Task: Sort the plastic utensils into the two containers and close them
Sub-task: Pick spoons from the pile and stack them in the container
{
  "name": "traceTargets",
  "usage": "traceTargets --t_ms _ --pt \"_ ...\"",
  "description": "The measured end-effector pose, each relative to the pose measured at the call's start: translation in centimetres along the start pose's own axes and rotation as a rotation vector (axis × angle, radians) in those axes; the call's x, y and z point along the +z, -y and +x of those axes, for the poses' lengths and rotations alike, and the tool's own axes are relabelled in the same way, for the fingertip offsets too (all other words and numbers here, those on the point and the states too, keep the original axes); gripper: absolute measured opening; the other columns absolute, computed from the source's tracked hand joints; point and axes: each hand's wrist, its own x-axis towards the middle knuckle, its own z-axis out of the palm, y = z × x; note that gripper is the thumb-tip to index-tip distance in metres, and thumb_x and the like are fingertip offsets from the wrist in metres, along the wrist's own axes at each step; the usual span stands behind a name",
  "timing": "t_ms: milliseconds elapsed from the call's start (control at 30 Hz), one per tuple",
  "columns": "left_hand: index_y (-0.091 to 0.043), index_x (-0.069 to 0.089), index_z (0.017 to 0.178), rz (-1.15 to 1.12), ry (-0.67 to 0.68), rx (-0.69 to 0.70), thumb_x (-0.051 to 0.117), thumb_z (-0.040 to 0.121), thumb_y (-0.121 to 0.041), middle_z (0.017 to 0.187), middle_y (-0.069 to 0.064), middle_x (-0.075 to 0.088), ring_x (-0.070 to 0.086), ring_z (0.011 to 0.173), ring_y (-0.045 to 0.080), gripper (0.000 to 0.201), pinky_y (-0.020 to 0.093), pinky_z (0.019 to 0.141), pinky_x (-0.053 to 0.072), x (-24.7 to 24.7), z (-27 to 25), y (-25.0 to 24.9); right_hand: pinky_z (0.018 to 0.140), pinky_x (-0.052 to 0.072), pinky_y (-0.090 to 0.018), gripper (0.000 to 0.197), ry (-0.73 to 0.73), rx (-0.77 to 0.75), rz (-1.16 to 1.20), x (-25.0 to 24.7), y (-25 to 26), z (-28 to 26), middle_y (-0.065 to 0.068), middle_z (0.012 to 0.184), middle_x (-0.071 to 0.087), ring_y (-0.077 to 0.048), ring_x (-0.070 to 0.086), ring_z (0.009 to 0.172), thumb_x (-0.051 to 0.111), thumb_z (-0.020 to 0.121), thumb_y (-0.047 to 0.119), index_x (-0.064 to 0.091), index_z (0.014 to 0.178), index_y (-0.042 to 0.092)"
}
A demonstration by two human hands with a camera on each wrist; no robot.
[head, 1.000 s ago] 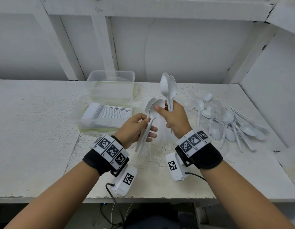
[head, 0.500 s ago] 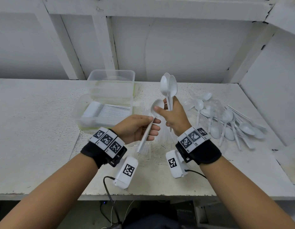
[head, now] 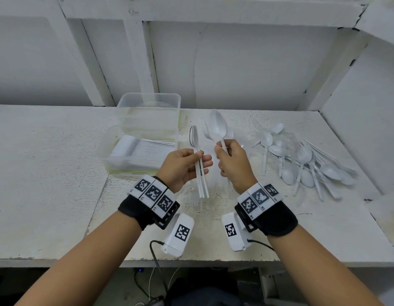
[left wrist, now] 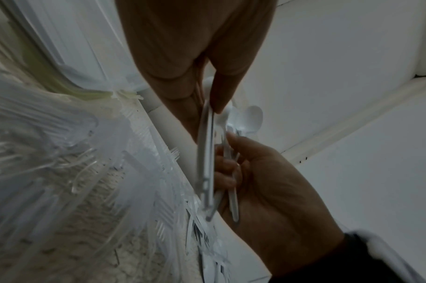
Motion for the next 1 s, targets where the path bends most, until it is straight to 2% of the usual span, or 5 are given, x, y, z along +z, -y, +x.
traceTargets --t_ms 100,267,567,767,1000 --pt "-0.002 0.054 0.084 -0.003 -0.03 0.029 0.053 0.093 -0.005 0.09 0.015 0.068 0.068 0.083 0.021 0.009 0.032 0.073 0.058 0.5 0.0 0.4 0.061 0.043 -0.024 0.003 -0.014 -0.065 -0.034 0.6 -0.2 -0.6 0.009 0.077 0.054 -0.006 0.051 0.067 0.053 0.093 0.017 0.053 0.091 0.02" --pt "0.001 0.055 0.091 -0.017 -0.063 0.056 0.052 0.093 -0.004 0.084 0.013 0.066 0.069 0.068 0.014 0.006 0.028 0.068 0.059 0.9 0.2 0.8 0.056 0.042 -0.011 0.006 -0.045 -0.097 -0.036 1.3 -0.3 -1.1 0.01 0.076 0.057 -0.001 0.054 0.067 0.055 0.092 0.018 0.058 0.095 0.013" --pt "0.001 0.064 0.095 -0.034 -0.041 0.048 0.052 0.093 -0.008 0.081 0.013 0.07 0.069 0.066 0.016 0.015 0.023 0.059 0.056 0.8 0.0 0.7 0.073 0.05 -0.019 0.013 -0.008 -0.096 -0.094 1.5 0.2 -1.7 0.004 0.085 0.064 -0.008 0.061 0.08 0.052 0.094 0.022 0.063 0.096 0.015" --pt "0.008 0.062 0.101 -0.038 -0.011 0.001 0.051 0.094 -0.01 0.089 0.017 0.067 0.069 0.066 0.016 0.022 0.024 0.06 0.057 0.8 -0.3 0.4 0.068 0.046 -0.02 0.018 0.014 -0.115 -0.172 1.0 0.4 -1.7 -0.004 0.086 0.065 -0.011 0.057 0.075 0.052 0.094 0.021 0.064 0.095 0.007" --pt "0.008 0.06 0.103 -0.025 -0.098 0.031 0.057 0.091 -0.01 0.084 0.016 0.066 0.068 0.063 0.018 0.022 0.024 0.057 0.056 1.0 -0.1 0.4 0.059 0.04 -0.003 0.008 -0.049 -0.146 -0.139 1.3 0.2 -2.0 0.01 0.078 0.06 0.001 0.054 0.071 0.056 0.092 0.02 0.062 0.093 0.015"
